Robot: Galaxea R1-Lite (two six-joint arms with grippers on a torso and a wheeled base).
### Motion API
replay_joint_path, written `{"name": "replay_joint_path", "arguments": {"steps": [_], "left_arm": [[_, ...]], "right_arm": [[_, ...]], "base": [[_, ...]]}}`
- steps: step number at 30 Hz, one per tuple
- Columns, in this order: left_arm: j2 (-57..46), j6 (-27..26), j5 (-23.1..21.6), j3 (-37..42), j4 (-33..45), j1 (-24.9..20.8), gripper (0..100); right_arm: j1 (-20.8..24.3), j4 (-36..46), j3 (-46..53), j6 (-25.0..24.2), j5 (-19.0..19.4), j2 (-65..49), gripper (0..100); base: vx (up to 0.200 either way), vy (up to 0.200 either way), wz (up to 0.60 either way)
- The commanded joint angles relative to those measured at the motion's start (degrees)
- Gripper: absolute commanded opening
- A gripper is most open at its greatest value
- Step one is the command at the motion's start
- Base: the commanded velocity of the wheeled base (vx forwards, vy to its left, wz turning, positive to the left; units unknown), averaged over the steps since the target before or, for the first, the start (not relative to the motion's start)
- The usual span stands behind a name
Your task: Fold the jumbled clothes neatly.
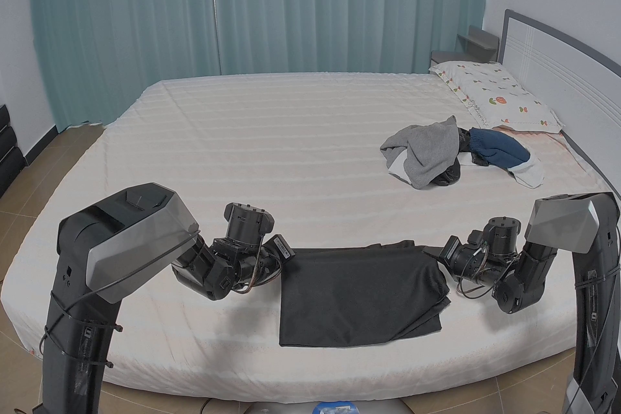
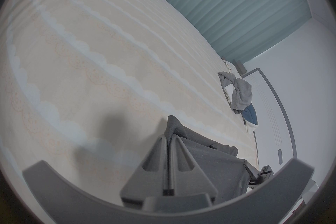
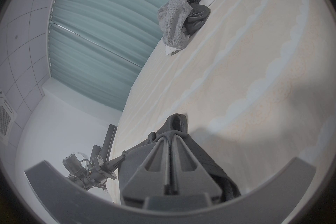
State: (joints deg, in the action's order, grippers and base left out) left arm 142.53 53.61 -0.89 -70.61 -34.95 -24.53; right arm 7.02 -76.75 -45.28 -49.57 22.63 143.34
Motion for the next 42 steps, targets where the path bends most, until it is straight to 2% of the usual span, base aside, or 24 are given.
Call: {"name": "replay_joint_path", "arguments": {"steps": [1,12,17,21,27,32,37,42], "left_arm": [[-0.2,0.0,0.0,0.0,0.0,0.0,0],[-0.1,0.0,0.0,0.0,0.0,0.0,0],[-0.1,-0.1,0.0,-0.1,0.0,0.0,0],[-0.1,-0.1,0.0,-0.1,0.0,0.0,0],[-0.1,-0.1,0.0,-0.1,0.0,0.0,0],[0.0,-0.2,1.0,0.2,-0.1,-0.1,0],[0.1,-0.2,1.4,0.2,-0.1,0.1,0],[-0.1,0.1,1.4,0.2,-0.1,0.9,0]], "right_arm": [[0.4,-0.2,0.0,0.0,0.1,0.2,100],[2.2,-0.6,-0.4,-1.1,0.8,-0.3,100],[3.1,-2.4,-1.1,-8.9,1.7,-1.3,100],[2.9,-3.3,-1.2,-10.1,4.2,-1.2,100],[0.8,-4.3,-3.4,-13.0,4.2,-1.0,100],[-3.1,-12.0,-3.0,-16.2,4.0,0.0,100],[-4.7,-12.9,-2.3,-16.0,3.8,0.4,100],[-4.0,-12.8,-0.5,-15.2,4.5,0.2,100]], "base": [[0.0,0.0,0.0],[0.0,0.0,0.0],[0.0,0.0,0.0],[0.0,0.0,0.0],[0.0,0.0,0.0],[0.0,0.0,0.0],[0.0,0.0,0.0],[0.0,0.0,0.0]]}}
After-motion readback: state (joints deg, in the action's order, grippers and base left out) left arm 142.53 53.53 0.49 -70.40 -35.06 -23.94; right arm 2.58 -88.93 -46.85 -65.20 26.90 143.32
